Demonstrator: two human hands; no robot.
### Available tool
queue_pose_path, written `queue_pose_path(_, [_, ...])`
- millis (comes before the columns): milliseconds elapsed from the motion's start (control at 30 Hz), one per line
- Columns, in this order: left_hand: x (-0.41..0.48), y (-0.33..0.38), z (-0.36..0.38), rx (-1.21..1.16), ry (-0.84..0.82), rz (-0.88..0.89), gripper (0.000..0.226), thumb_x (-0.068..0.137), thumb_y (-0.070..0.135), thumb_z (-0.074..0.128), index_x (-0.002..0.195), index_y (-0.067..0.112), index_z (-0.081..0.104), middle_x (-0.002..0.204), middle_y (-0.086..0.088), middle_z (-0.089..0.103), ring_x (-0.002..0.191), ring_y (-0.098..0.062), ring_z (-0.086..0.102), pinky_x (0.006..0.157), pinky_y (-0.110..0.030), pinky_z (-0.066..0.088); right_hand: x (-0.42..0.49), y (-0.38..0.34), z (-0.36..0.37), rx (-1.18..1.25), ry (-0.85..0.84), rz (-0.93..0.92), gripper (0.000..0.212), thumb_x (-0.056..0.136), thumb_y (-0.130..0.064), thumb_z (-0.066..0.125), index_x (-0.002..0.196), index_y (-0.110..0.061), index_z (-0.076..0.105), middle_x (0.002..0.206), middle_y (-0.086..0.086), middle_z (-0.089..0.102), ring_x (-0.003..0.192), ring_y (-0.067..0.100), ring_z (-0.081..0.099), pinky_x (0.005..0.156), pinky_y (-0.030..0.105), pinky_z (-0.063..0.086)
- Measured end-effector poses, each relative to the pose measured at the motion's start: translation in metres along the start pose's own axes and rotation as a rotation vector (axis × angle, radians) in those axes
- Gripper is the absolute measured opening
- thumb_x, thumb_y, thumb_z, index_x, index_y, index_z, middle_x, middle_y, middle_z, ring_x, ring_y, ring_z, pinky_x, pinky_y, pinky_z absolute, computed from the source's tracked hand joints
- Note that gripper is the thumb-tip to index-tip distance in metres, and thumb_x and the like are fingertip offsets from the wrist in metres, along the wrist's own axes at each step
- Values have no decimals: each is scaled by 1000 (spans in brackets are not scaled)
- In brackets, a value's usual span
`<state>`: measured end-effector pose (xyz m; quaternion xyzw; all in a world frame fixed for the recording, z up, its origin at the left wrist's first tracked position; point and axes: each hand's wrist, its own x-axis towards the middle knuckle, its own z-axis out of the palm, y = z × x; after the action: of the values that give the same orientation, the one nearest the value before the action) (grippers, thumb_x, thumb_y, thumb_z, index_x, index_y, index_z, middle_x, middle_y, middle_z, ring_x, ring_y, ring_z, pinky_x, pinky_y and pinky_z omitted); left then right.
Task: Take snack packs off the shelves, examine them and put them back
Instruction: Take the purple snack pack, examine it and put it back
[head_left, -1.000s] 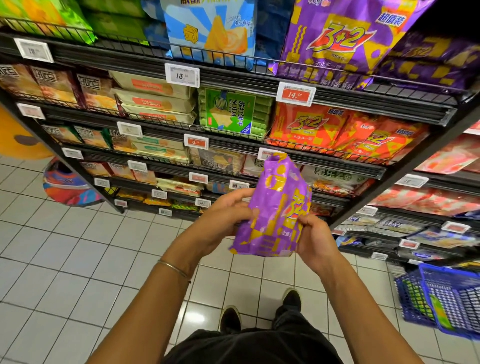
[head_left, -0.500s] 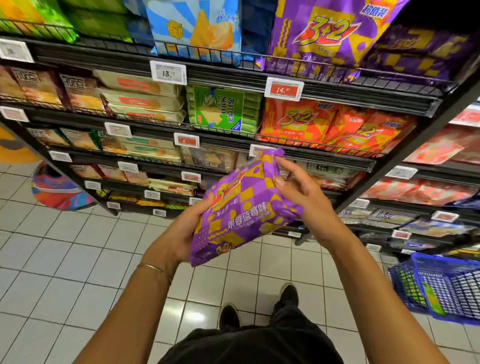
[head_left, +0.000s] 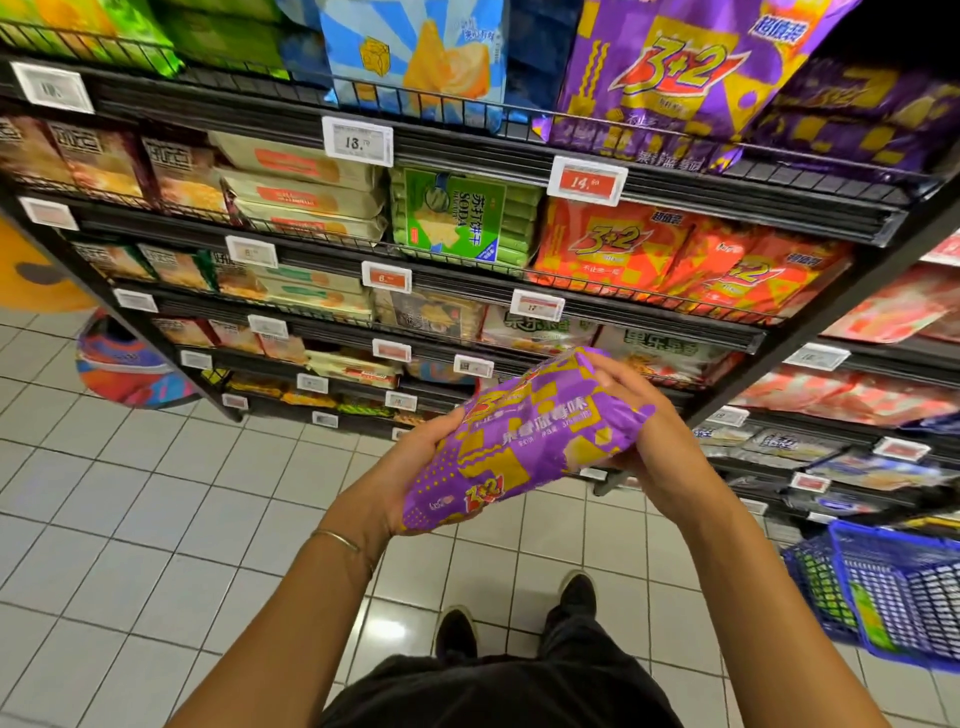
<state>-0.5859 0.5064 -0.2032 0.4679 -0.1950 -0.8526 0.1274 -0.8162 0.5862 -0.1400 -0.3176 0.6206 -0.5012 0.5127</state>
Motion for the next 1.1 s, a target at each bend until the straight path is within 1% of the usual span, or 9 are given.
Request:
queue_pose_path(100, [-1,-3,4,-50,-16,100,42,94,44,65,119,13,79,117,-17,78,97,-34,78,78,-50,65,-3,4,-15,70,-79,-8,50,94,-22,66,140,-41,60,114,13,74,98,23,73,81,36,54])
queue_pose_path(167, [-2,-2,4,-55,-33,208,53,93,36,66,141,13,64,131,-18,71,115,-35,72,93,-56,60,-5,8,-26,40,-80,-33,66,88,-22,74,146,-45,52,101,9,74,88,19,74,76,33,59])
queue_pose_path(233, [-3,1,7,-14,-64,327,59,91,28,66,147,15,55,135,-17,69,116,-34,72,94,-56,60,-7,14,-32,-5,-100,-47,70,86,-28,78,147,-48,49,115,4,75,102,24,76,84,42,62])
queue_pose_path(333, [-5,7,16,78,-69,414,54,90,26,68,142,22,55,131,-12,73,107,-31,76,87,-52,63,-6,25,-35,-39,-60,-77,65,86,-23,77,144,-39,53,123,-1,74,107,23,75,76,36,64])
queue_pose_path(600, [11,13,42,263,75,432,53,92,20,76,138,16,51,115,-7,79,101,-31,77,93,-56,61,7,38,-51,51,122,-12,40,94,-7,69,130,-23,61,119,2,77,95,25,78,58,26,59])
queue_pose_path(733, [16,29,76,367,90,519,39,99,19,70,129,21,45,102,5,81,87,-20,80,62,-35,63,13,24,-66,85,233,-51,31,98,-10,66,126,-21,62,108,-2,79,78,20,78,42,21,49])
queue_pose_path(833, [14,50,120,513,117,762,32,99,18,72,122,22,50,107,3,78,95,-20,78,73,-40,65,20,1,-82,115,357,-147,32,100,-11,65,130,-14,56,98,-4,80,77,13,77,50,24,55])
queue_pose_path(933, [12,75,168,680,169,1012,30,91,38,71,118,32,61,118,0,72,108,-22,72,90,-50,61,28,-28,-104,127,496,-287,31,101,-11,65,129,-12,53,83,-17,78,71,1,74,51,19,54])
queue_pose_path(1100, [28,112,248,825,193,1205,41,89,47,68,123,25,71,114,1,76,107,-21,71,94,-48,57,48,-86,-150,70,712,-484,19,101,-15,65,119,-16,59,91,-14,76,79,-3,69,69,22,56])
